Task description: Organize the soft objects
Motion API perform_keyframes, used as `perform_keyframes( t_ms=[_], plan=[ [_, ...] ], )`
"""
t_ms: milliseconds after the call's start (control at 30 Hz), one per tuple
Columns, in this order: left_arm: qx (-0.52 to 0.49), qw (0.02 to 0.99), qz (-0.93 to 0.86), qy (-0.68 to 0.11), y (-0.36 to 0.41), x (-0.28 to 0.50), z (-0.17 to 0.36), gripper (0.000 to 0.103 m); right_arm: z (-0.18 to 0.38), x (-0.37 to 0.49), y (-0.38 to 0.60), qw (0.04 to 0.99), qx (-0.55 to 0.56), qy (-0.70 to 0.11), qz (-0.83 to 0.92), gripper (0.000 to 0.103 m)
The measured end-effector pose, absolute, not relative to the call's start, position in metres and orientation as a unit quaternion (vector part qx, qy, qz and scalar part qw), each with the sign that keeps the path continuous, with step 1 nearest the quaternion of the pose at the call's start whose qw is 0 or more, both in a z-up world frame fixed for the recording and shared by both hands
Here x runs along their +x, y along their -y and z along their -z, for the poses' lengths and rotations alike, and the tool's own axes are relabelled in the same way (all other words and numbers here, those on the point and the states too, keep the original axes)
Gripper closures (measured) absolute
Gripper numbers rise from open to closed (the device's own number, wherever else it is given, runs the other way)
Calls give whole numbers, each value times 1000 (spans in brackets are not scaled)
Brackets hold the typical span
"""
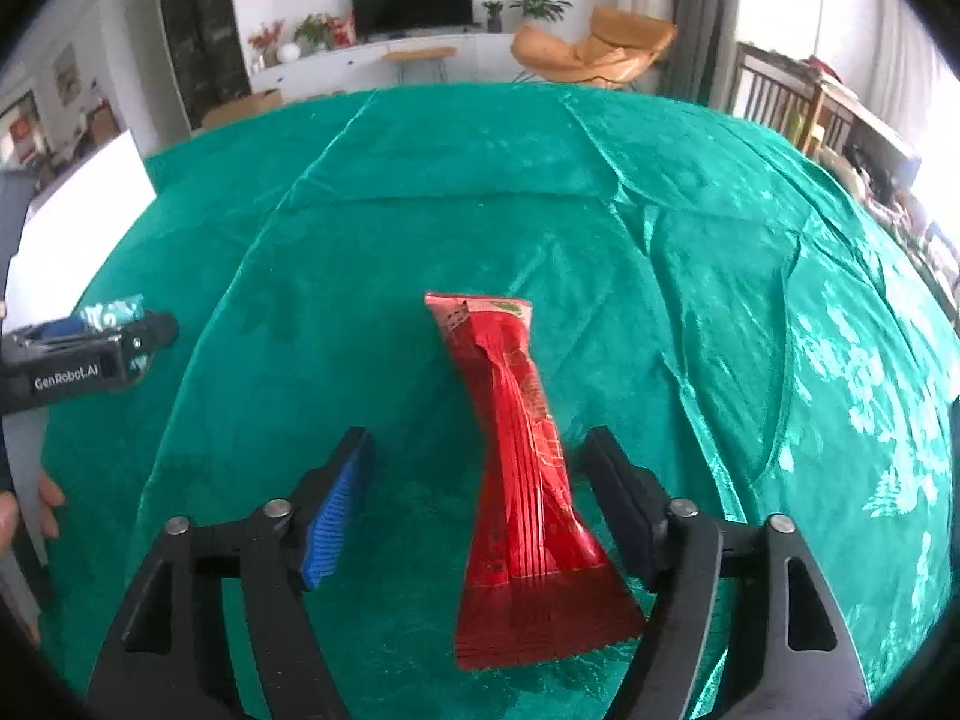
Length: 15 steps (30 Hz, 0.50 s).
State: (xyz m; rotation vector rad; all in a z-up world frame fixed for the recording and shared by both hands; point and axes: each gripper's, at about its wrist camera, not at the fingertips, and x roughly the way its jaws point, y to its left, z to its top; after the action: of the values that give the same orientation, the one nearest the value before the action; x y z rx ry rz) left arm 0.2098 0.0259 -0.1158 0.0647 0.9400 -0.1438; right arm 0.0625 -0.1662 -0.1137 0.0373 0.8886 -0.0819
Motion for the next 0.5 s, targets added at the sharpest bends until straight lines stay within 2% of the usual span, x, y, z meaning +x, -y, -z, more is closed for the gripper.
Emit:
perform_keyframes(
  t_ms=[500],
  plan=[
    [31,889,69,-452,-26,210,116,0,113,61,166,902,17,-430,40,26]
  ],
)
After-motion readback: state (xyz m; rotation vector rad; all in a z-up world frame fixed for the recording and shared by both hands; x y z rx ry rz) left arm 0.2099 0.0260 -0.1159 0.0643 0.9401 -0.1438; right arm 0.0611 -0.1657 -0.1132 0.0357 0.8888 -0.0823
